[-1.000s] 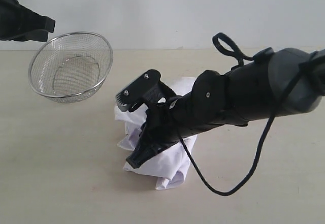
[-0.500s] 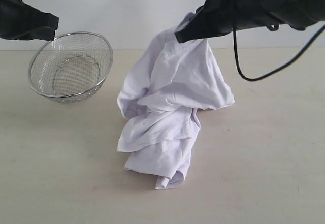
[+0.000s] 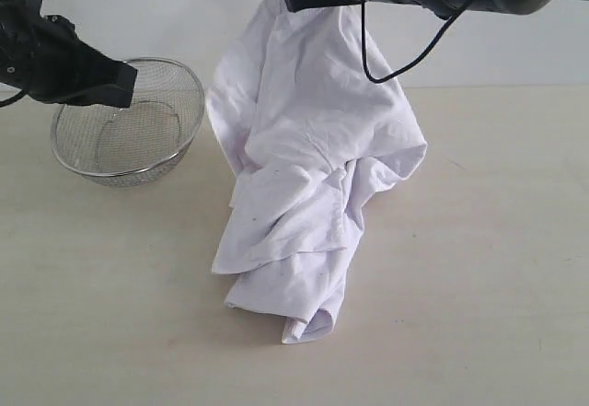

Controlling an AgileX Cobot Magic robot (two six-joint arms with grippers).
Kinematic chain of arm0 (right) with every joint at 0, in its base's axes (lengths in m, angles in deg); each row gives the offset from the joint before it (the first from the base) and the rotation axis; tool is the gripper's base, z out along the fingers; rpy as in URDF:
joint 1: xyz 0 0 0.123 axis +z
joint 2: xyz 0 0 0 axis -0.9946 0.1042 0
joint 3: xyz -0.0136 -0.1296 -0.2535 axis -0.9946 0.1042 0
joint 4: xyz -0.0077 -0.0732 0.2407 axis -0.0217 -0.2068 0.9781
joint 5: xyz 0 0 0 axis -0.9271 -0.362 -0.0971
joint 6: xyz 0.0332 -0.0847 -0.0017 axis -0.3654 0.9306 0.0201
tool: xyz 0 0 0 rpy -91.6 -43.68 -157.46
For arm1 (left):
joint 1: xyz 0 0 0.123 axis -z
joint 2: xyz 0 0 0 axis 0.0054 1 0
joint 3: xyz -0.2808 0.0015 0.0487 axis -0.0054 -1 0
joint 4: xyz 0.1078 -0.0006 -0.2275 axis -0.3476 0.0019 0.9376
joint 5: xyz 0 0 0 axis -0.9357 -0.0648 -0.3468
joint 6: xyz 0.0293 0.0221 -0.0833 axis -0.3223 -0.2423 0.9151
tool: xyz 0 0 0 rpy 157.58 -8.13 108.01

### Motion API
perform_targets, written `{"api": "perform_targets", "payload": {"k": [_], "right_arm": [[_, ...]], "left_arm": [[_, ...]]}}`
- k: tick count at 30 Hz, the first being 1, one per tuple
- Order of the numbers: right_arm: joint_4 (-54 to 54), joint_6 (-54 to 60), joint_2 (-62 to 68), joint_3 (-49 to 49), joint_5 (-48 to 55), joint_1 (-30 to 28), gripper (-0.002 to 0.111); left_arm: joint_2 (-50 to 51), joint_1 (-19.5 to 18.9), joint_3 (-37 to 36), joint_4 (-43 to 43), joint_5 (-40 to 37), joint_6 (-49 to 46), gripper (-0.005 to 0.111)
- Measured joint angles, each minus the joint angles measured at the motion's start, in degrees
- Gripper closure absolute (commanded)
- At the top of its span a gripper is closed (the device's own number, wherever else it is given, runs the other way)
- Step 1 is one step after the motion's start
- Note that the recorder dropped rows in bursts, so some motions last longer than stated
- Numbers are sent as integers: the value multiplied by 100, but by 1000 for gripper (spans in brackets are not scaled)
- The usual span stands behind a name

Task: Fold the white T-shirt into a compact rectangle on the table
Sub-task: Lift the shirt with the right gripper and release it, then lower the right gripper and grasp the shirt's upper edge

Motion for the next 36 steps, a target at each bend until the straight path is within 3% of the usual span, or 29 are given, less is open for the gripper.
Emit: {"api": "perform_targets", "payload": {"k": [3, 6, 9, 12, 14, 17, 21, 27, 31, 36], "right_arm": [[16, 92, 126, -198, -376, 0, 107], [46, 141, 144, -416, -238, -25, 96], [49, 141, 144, -613, 133, -108, 72], [75, 141, 144, -639, 288, -160, 36], [75, 110, 144, -639, 274, -196, 26], [75, -92, 144, -639, 228, -215, 34], [75, -497, 74, -639, 599, -237, 64], [-268, -1131, -376, -642, 2411, -577, 108], [-985, -2158, -678, -652, 4010, -992, 108], [-1397, -2305, -780, -673, 5931, -1167, 109]], "left_arm": [[0, 141, 0, 5, 0, -112, 102], [0, 288, 0, 5, 0, -162, 102], [0, 404, 0, 14, 0, -214, 102], [0, 426, 0, 18, 0, -225, 102], [0, 426, 0, 18, 0, -225, 102], [0, 426, 0, 18, 0, -236, 102], [0, 426, 0, 18, 0, -311, 102], [0, 426, 0, 18, 0, -334, 102], [0, 426, 0, -17, 0, -367, 102], [0, 426, 0, -55, 0, -371, 102]]}}
